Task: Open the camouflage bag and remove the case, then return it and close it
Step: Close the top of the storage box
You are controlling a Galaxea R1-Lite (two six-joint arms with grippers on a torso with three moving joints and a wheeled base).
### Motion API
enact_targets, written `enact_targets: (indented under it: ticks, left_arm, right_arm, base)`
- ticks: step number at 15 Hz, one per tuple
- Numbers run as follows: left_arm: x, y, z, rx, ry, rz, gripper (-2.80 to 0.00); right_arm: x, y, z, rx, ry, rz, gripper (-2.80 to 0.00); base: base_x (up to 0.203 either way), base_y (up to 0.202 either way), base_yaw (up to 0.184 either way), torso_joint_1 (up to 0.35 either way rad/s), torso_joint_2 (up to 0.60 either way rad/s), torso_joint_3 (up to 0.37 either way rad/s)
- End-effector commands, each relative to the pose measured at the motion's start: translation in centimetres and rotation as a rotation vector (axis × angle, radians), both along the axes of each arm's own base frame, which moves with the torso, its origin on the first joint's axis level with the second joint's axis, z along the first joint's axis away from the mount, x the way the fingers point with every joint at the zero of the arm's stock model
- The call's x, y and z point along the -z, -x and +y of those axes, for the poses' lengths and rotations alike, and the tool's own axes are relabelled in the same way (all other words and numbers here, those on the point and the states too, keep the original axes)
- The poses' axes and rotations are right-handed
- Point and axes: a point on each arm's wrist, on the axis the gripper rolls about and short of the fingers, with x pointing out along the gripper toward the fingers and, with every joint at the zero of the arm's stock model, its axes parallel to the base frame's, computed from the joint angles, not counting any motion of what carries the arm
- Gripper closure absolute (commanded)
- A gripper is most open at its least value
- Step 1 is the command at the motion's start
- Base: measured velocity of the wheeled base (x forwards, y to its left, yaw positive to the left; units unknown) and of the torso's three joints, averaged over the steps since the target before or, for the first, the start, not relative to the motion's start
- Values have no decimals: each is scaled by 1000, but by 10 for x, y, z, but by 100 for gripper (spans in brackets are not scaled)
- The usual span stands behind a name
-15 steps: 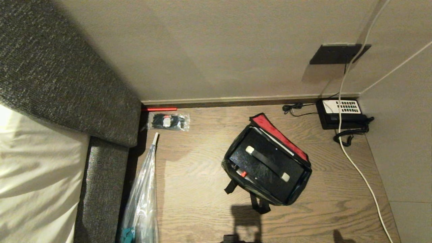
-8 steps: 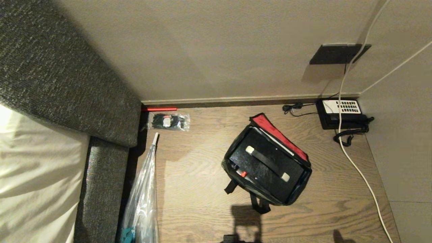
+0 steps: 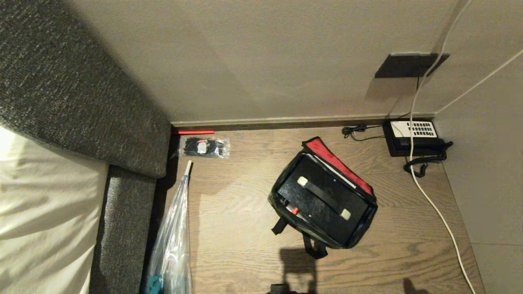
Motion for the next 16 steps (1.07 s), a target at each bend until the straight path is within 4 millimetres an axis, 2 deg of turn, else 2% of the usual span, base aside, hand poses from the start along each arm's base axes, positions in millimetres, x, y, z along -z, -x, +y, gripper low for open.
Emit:
enact_targets:
  ticks: [1,16]
  left_arm:
    - [0,0,0,0,0,1,0]
    - [1,0,0,1,-4,6,0]
  right_arm:
    - [3,-1,0,0,1,15,0]
    - [3,-1,0,0,4,15,0]
  base:
    - [0,0,0,0,0,0]
    - [0,0,0,0,0,0]
